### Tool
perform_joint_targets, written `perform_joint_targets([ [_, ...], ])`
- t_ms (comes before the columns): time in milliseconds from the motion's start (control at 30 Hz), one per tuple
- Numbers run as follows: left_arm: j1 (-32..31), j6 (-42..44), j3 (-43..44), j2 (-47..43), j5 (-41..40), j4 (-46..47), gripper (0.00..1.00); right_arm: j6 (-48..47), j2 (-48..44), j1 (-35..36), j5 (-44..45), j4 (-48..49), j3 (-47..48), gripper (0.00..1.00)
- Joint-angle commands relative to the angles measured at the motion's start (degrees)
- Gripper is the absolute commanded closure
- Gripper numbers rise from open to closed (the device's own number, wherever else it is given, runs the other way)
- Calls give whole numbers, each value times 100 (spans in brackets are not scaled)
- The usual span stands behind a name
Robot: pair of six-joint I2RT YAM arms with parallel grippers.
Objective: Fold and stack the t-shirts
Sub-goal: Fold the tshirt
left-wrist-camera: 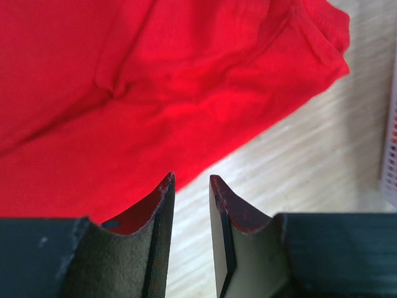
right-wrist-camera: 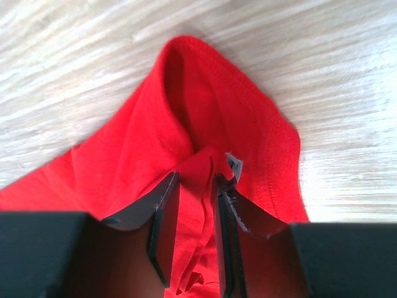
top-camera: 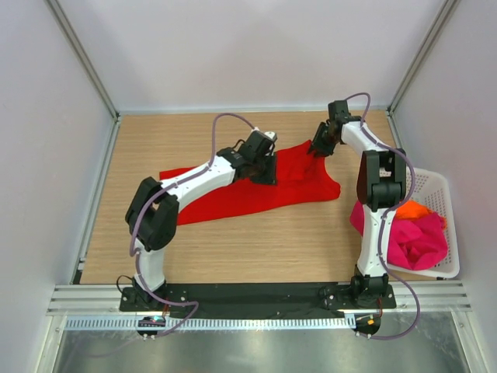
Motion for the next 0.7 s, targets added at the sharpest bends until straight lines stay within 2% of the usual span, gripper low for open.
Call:
perform_joint_targets([
  [0,-226,620,434,182,-835,228,70,-34,-85,-45,204,-48,365,66],
  [133,-244,524,751,393,-801,228,69,-17,-24,-63,90,4,408,70],
  [300,-366,646,1067,578,-1038,228,69,167,-42,-63,-6,39,418,98],
  [467,-419,805,1243,911,-1214,395,69,852,-147,-63,-156,-355,646,99],
  [667,-419,937,1366,1289,-1320,843,69,2118,-384,-63,-262,-628,611,99],
])
